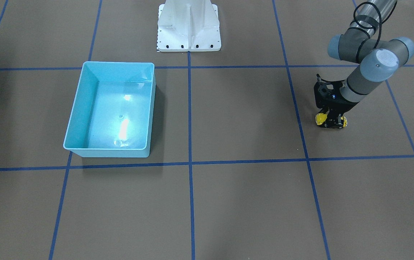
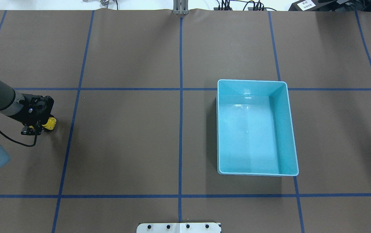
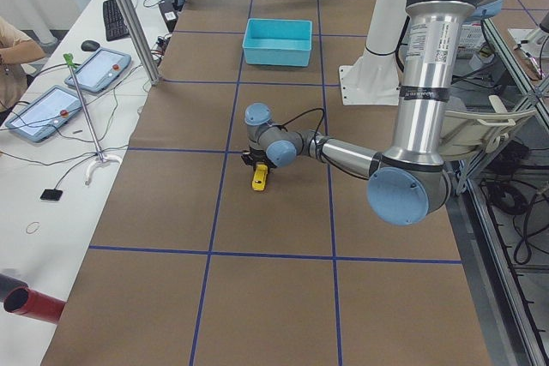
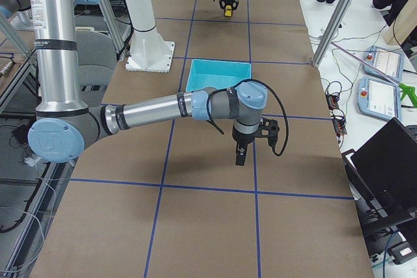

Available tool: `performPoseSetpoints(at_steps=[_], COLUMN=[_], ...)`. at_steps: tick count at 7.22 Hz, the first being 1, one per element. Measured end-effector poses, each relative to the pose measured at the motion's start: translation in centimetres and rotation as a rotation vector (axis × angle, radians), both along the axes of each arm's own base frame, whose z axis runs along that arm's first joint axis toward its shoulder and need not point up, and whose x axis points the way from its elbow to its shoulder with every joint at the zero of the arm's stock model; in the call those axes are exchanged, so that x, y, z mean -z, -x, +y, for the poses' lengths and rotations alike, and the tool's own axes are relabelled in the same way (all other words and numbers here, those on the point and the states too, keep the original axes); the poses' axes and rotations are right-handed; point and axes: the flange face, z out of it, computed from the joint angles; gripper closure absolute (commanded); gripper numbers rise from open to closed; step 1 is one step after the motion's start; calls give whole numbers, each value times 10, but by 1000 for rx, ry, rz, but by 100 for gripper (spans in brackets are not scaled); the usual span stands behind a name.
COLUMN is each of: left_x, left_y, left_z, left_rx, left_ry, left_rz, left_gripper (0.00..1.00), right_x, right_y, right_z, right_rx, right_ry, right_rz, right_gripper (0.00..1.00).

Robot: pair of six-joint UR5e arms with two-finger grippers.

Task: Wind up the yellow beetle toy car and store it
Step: 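Drag the car backward toward the robot with the left gripper to wind it, then open the left gripper to release the car and raise the arm away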

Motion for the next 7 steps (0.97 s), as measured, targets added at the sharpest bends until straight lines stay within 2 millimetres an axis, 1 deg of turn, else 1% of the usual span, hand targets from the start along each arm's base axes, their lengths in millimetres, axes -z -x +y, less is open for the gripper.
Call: performPoseSetpoints(at_steps=[3,7], left_x=[1,2], left_y=[0,0], left_z=[0,0], left_rx=[1,1], left_ry=[-1,-2], left_rz=[2,2], left_gripper=[0,0], right_x=[8,3], right_y=[1,-1], right_z=[-7,-6], right_rx=[0,-8], right_ry=[-14,5], right_rz=[-1,0], right_gripper=[0,0])
